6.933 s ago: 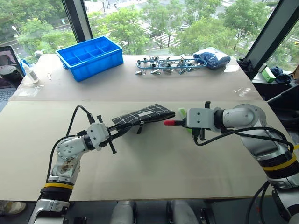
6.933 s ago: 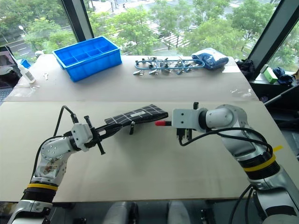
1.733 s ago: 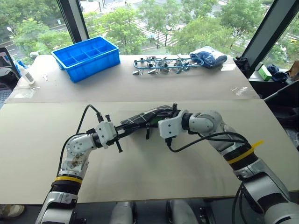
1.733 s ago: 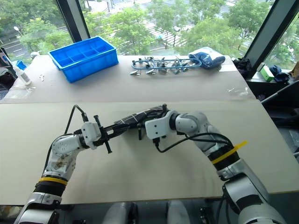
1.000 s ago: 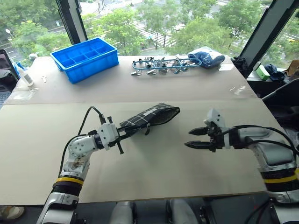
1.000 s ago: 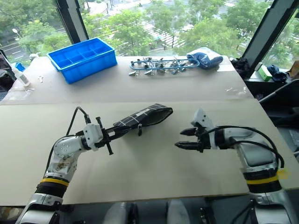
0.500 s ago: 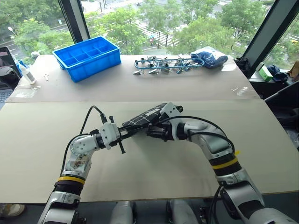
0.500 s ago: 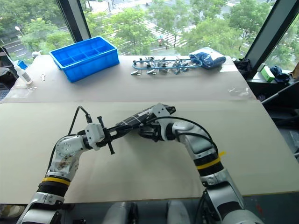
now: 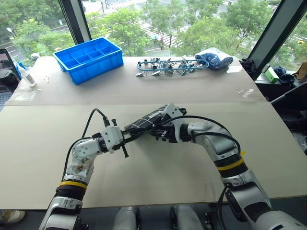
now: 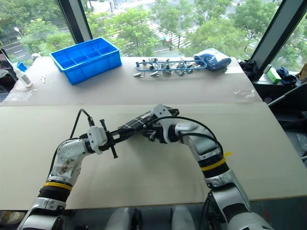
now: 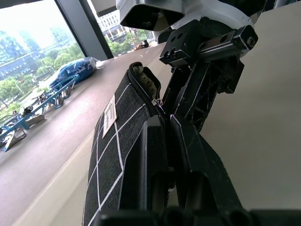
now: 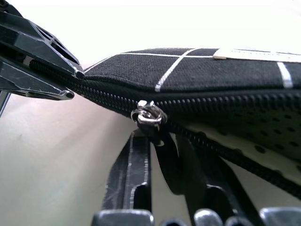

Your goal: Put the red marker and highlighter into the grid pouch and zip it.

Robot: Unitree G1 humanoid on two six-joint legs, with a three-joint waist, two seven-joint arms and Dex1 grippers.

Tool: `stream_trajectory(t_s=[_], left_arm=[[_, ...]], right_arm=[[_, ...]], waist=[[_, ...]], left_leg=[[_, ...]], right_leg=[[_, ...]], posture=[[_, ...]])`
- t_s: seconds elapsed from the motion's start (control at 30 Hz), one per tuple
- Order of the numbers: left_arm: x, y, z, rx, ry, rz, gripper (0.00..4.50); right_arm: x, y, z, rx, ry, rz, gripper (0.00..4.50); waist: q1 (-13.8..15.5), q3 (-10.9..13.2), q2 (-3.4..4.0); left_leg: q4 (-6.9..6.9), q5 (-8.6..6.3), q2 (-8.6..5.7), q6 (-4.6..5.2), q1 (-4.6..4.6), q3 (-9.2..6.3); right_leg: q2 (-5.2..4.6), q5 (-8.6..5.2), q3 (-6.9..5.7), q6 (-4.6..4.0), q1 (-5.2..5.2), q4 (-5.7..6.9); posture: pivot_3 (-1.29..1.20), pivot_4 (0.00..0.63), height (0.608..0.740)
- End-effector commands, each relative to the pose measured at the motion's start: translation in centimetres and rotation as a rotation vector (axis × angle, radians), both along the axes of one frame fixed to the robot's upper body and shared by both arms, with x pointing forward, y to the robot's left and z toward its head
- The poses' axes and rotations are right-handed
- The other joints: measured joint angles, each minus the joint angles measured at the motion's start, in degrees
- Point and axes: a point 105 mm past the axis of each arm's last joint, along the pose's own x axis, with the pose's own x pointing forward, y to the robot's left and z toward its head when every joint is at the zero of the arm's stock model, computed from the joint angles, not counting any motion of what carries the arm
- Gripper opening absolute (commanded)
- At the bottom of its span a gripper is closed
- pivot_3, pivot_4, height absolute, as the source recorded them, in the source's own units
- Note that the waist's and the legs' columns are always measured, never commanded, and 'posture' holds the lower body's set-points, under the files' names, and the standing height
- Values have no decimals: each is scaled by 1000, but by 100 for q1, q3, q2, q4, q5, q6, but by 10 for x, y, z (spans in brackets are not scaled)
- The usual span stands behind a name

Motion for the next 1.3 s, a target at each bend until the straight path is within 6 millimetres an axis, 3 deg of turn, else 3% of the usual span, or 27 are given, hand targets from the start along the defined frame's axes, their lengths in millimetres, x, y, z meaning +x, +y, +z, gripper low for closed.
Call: stream_trajectory(t_s=[0.03, 0.27, 0.47, 0.6, 0.7, 0.83, 0.9, 1.0, 1.13, 1.3], left_arm=[[0, 0, 10, -11, -48, -3, 0], [0, -1, 10, -10, -52, -5, 0], [0, -1, 10, -10, -51, -5, 0], [0, -1, 9, -9, -50, -8, 0], [0, -1, 9, -9, -50, -12, 0], [0, -3, 11, -17, -49, -25, 0], [0, -6, 13, -31, -50, -34, 0], [-2, -9, 11, -6, -55, -59, 0], [-1, -9, 11, -5, -56, -62, 0], [-5, -1, 14, 1, -56, -80, 0]], right_arm=[[2, -7, 19, 34, -57, 3, 64], [1, -41, 25, -9, -69, -37, 64], [16, -122, 23, -163, -96, -231, 64], [16, -158, 26, -210, -106, -278, 64], [17, -165, 27, -198, -100, -295, 64], [16, -151, 25, -180, -117, -254, 64], [15, -141, 25, -144, -116, -239, 694], [-1, -125, 23, -133, -95, -135, 1565], [-19, -131, 25, -92, -43, -87, 2855], [-37, -180, 47, -115, -109, -144, 2855]], waist=[[-3, 0, 0], [21, 0, 0], [47, 0, 0], [42, 0, -1], [2, 0, -1], [-3, 0, -1], [-2, 0, -1], [7, 0, -1], [47, 0, -1], [133, 1, -1]], left_leg=[[0, 0, 0, 0, 0, 0], [0, 0, -1, 1, -3, -1], [1, -2, -3, 4, -4, 1], [-4, -3, -1, 4, 0, 1], [-5, -3, 0, 5, 2, 2], [-5, -3, 0, 5, 1, 0], [-4, -3, 0, 5, 0, 0], [-3, -3, -1, 5, -1, 0], [-1, -3, -1, 6, -4, -3], [2, -6, -3, 11, -6, -4]], right_leg=[[0, 0, 0, 0, 0, 0], [-2, 0, -1, 0, 0, -3], [-6, 1, 1, 2, 0, -9], [-1, 1, 2, 1, 0, -11], [1, 1, 7, 1, 1, -12], [1, 1, 6, 1, 0, -11], [0, 1, 6, 2, 1, -12], [-1, 1, 6, 2, 0, -12], [-3, 1, 3, 3, 1, -14], [-7, 3, 3, 6, 3, -20]], posture=[[0, 150, 740], [0, 150, 740], [0, 150, 740], [0, 150, 740], [0, 150, 740], [0, 150, 740], [0, 150, 740], [0, 150, 740], [0, 150, 740], [0, 150, 740]])
